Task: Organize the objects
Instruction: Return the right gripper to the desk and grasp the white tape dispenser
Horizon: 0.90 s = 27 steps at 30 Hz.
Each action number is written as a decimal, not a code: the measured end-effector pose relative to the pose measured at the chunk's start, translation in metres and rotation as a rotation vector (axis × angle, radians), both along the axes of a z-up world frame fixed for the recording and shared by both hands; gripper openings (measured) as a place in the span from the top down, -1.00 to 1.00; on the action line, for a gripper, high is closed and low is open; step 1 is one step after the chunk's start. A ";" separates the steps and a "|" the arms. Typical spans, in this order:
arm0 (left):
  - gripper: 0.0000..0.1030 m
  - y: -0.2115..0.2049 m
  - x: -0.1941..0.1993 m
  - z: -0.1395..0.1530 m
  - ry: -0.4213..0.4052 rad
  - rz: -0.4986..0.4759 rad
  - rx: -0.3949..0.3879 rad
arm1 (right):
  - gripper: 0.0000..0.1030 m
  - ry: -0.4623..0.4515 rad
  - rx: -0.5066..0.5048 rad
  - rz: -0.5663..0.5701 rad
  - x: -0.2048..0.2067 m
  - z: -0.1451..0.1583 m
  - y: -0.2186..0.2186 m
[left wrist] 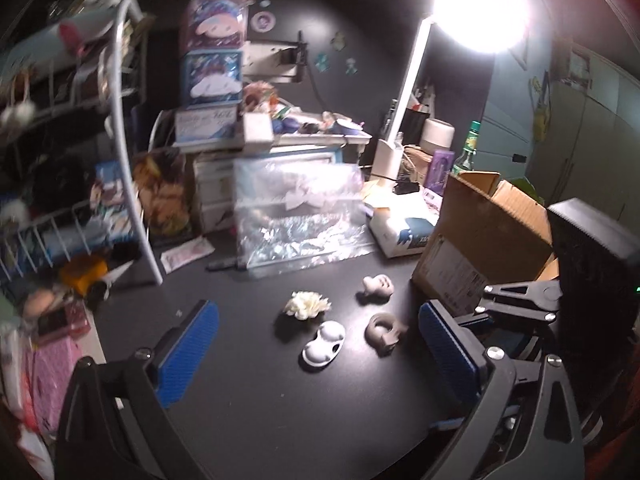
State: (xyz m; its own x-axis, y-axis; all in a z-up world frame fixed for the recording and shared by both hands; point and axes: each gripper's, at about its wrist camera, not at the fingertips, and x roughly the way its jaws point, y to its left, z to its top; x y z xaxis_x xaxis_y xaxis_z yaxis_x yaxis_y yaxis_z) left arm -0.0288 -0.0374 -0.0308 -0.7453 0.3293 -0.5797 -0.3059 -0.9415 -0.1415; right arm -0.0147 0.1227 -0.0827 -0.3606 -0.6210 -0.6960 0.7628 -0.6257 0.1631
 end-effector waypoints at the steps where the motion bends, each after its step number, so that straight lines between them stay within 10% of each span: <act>1: -0.94 -0.002 0.001 -0.007 -0.005 -0.006 0.011 | -0.47 -0.022 -0.003 -0.012 -0.003 -0.009 -0.001; 15: -0.94 -0.011 0.001 -0.059 -0.069 -0.020 0.060 | -0.41 0.086 0.161 -0.353 -0.046 -0.080 0.020; 27: -0.94 -0.008 0.000 -0.056 -0.090 -0.052 0.093 | 0.29 0.058 0.186 -0.375 -0.066 -0.091 0.021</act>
